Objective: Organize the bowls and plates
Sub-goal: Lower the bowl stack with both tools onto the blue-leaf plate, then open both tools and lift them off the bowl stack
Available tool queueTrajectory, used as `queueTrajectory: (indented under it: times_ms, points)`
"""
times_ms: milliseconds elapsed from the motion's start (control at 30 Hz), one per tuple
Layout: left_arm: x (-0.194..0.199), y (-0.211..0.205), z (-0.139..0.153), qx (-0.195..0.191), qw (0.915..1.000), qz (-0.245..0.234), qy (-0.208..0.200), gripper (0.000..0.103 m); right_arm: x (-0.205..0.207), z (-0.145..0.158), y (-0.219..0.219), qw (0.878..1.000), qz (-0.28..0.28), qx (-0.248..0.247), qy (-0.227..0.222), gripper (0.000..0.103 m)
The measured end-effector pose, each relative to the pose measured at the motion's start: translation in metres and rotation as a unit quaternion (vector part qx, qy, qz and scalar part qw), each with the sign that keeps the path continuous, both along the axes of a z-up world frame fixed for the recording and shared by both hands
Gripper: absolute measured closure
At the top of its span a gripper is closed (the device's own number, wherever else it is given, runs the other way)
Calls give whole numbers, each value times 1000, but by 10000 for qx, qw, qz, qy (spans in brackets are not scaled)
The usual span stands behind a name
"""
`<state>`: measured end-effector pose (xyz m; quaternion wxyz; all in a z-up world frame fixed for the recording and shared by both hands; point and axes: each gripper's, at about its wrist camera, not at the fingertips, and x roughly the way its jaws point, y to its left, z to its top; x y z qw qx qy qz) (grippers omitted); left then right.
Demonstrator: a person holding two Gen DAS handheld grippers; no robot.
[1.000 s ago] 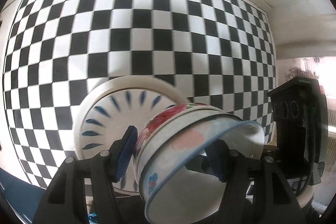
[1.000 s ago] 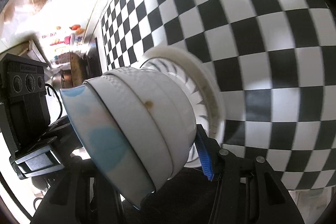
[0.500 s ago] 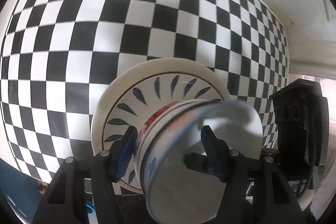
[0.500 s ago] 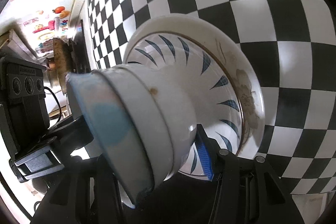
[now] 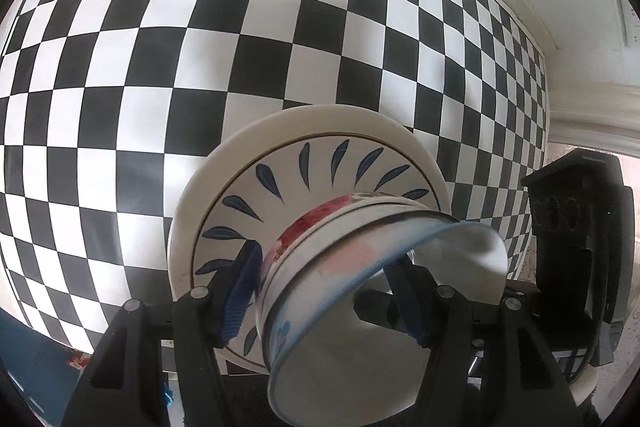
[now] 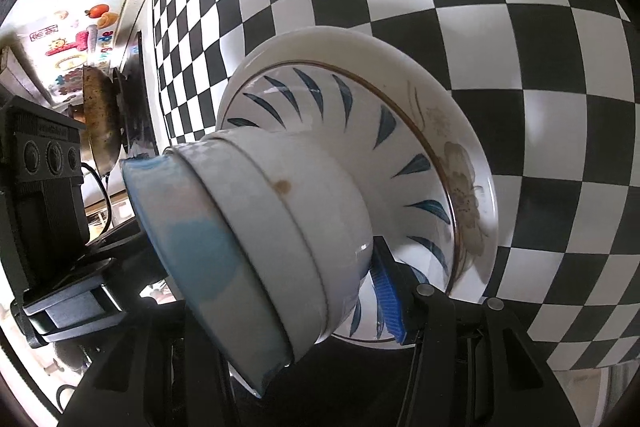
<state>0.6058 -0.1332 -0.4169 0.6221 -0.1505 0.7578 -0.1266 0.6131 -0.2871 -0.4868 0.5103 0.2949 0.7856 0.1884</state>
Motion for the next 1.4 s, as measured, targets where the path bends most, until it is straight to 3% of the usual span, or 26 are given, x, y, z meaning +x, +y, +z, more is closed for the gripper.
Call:
queueTrajectory:
  times_ms: [467, 767, 967, 1200, 1267, 1333, 1400]
  points:
    - [-1, 0, 8, 53, 9999, 13, -149, 44, -1, 8, -1, 9995, 134, -246, -167, 51]
    - [-3, 1, 26, 303, 9985, -18, -466, 44, 0, 37, -3, 9969, 248, -508, -552, 51]
    - [-11, 5, 50, 760, 9924, -63, -967, 44, 2, 73, -4, 9877, 457, -1002, -1112, 51]
    - [-25, 7, 74, 1330, 9806, -108, -1434, 42, -7, 119, -4, 9627, 702, -1881, -1814, 50]
    - [-31, 10, 83, 1473, 9757, -108, -1619, 41, -10, 131, -7, 9559, 663, -2063, -1982, 41]
    - [-34, 12, 92, 1549, 9717, -79, -1781, 37, -14, 145, -10, 9487, 599, -2227, -2164, 11]
    - [-37, 15, 98, 1598, 9679, -27, -1938, 24, -18, 158, -13, 9404, 507, -2412, -2342, 7]
